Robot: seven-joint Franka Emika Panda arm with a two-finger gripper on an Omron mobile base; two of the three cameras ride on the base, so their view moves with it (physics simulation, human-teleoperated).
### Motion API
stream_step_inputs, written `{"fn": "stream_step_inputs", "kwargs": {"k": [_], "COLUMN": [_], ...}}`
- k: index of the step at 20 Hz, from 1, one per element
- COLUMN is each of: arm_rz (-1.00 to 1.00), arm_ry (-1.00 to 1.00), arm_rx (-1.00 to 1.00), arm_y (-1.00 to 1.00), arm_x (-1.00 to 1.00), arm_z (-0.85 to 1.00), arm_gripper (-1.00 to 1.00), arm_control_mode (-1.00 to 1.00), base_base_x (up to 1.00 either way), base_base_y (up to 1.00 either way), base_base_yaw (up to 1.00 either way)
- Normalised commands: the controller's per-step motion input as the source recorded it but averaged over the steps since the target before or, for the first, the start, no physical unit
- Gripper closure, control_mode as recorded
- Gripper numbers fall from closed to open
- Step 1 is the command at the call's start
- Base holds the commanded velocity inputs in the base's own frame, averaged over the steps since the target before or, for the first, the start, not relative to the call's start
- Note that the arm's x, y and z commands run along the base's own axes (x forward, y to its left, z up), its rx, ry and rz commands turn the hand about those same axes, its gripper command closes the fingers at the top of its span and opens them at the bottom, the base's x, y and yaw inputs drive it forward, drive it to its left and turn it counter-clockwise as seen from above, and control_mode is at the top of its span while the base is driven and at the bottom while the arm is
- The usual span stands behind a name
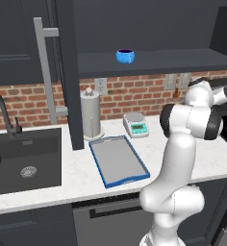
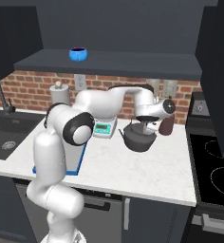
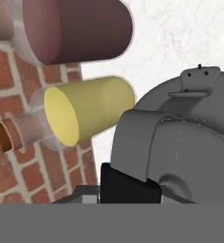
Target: Pick the kettle from the counter and place it on the tray. Then pick the mug from the cabinet and place it on the tray. Then close the cabinet doors.
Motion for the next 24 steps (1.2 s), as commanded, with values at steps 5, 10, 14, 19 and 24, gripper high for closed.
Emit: {"fn": "stream_step_inputs", "kwargs": {"k": [5,10,14,19,24], "arm_rz": [-0.12,-0.15,-0.12,-0.08,-0.07], "arm_ry": [-0.05,0.00,0.01,0.00,0.00], "arm_rx": [0.10,0.01,0.00,-0.01,-0.03], "arm_y": [0.02,0.28,0.43,0.51,0.45], "arm_x": [-0.60,-0.36,-0.39,-0.61,-0.40], "arm_z": [0.00,0.17,0.24,0.03,0.06], "arm_gripper": [1.00,1.00,1.00,1.00,1.00], "arm_control_mode": [-1.00,-1.00,-1.00,-1.00,-1.00], "base_base_x": [0.00,0.00,0.00,0.00,0.00], "base_base_y": [0.00,0.00,0.00,0.00,0.00], "base_base_yaw": [0.00,0.00,0.00,0.00,0.00]}}
